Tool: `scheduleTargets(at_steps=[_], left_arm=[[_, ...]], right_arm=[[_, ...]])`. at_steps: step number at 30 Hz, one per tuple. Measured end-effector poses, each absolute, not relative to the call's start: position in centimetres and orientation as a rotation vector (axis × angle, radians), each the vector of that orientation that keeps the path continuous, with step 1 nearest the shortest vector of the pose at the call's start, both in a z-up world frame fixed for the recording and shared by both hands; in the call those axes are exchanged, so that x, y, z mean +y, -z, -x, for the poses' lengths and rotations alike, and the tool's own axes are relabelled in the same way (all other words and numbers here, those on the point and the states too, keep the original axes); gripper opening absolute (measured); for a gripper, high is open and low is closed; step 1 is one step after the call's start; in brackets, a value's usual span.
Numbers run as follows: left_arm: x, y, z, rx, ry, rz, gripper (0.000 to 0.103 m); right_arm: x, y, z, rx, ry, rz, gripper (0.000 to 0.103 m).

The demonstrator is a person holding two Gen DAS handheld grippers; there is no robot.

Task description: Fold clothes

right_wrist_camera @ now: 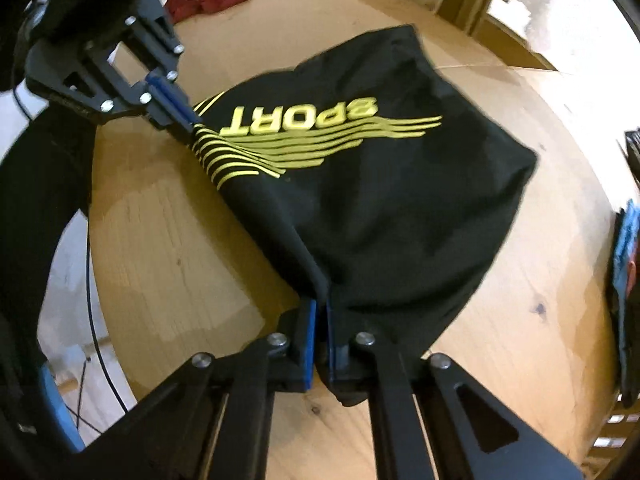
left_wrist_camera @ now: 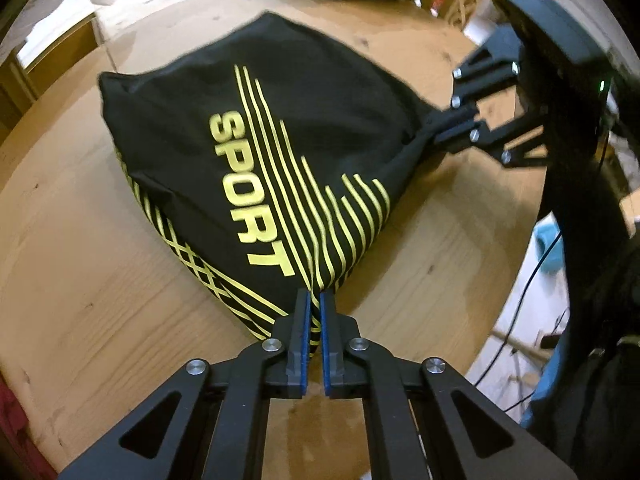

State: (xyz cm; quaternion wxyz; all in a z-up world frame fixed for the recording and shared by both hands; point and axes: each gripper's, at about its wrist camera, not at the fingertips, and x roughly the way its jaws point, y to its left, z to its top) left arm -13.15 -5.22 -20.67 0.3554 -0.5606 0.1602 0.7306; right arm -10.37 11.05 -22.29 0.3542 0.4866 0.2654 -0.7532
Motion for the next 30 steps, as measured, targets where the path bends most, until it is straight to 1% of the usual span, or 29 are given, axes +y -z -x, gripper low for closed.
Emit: scheduleTargets(at_steps=[4, 7, 10, 13, 15, 22, 30], left_arm=[[-6.1, 16.5, 13.8, 0.333, -1.954, 1.384, 0.003], [-8.5, 11.9, 15.3, 0.322, -2.009, 1.303, 0.003], [-8.5, 7.0, 15.5, 0.336, -2.054, 1.207, 0.003], [-6.4, 4.5, 16.0, 0.328, -2.084, 1.132, 0.003], [-5.2, 2.4, 16.8, 0.326, -2.094, 1.09, 0.003], [2.8, -0.1, 19.2, 0.33, -2.028, 1.018, 0.003], [11.8, -2.8, 23.9, 0.359, -1.912, 0.964, 0.003]], right_arm=[[12.7, 17.9, 10.9, 0.556, 2.043, -1.23, 0.004], [14.5, 13.5, 12.8, 0.447, 2.134, -1.177, 0.004], [15.9, 9.3, 13.7, 0.379, 2.217, -1.109, 0.004], [18.2, 5.1, 13.6, 0.315, 2.296, -1.055, 0.004], [19.5, 3.3, 13.5, 0.276, 2.337, -1.033, 0.004], [26.7, -1.0, 12.2, 0.189, 2.476, -1.05, 0.004], [35.4, -3.5, 16.1, 0.124, 2.636, -1.088, 0.004]])
